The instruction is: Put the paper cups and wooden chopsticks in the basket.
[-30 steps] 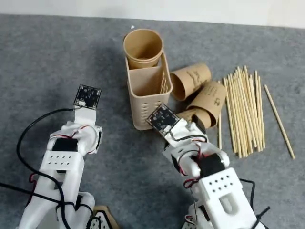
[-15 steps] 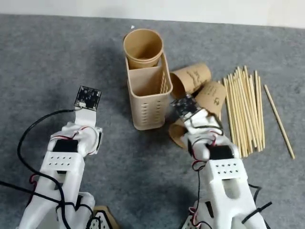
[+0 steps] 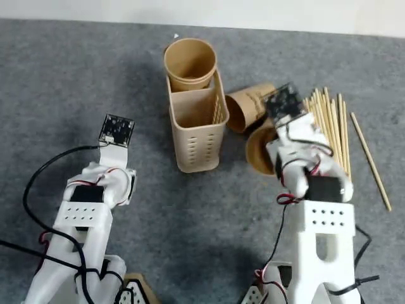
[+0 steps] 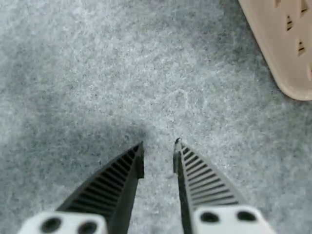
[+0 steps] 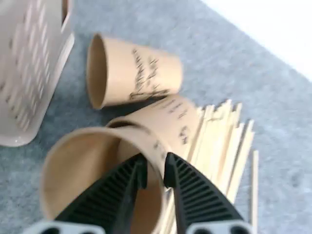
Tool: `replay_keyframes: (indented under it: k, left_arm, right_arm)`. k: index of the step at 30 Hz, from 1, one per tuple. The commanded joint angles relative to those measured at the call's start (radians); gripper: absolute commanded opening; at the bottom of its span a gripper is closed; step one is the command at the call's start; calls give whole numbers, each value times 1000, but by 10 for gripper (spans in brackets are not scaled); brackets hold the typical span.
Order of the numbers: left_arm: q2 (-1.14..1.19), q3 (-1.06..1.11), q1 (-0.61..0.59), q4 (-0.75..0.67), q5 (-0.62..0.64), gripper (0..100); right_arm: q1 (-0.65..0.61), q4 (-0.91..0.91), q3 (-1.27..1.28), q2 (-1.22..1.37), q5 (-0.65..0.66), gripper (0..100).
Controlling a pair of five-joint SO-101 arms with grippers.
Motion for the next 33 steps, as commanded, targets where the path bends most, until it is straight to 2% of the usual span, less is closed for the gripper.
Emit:
replay_keyframes:
  k: [1, 10, 14, 16, 21, 25, 28, 33]
  left_arm:
    - [-16, -5, -5, -15, 6, 120]
    - [-16, 31, -7, -87, 6, 120]
    - [-16, 33, -7, -89, 6, 120]
    - [-16, 33, -7, -91, 6, 120]
    - [-16, 33, -7, -92, 6, 120]
    - [-16, 31, -4, -92, 6, 120]
    - [-16, 28, -4, -92, 6, 120]
    - [-16, 31, -7, -92, 6, 120]
  right_arm:
    - [10, 125, -214, 4, 5, 70]
    - [10, 352, -565, 5, -52, 70]
    - [12, 575, -452, 42, -48, 76]
    - [39, 630, -384, 65, -37, 98]
    - [222, 638, -292, 77, 150, 171]
    - [214, 700, -199, 71, 333, 173]
    - [136, 630, -128, 70, 336, 173]
    - [48, 185, 99, 71, 296, 177]
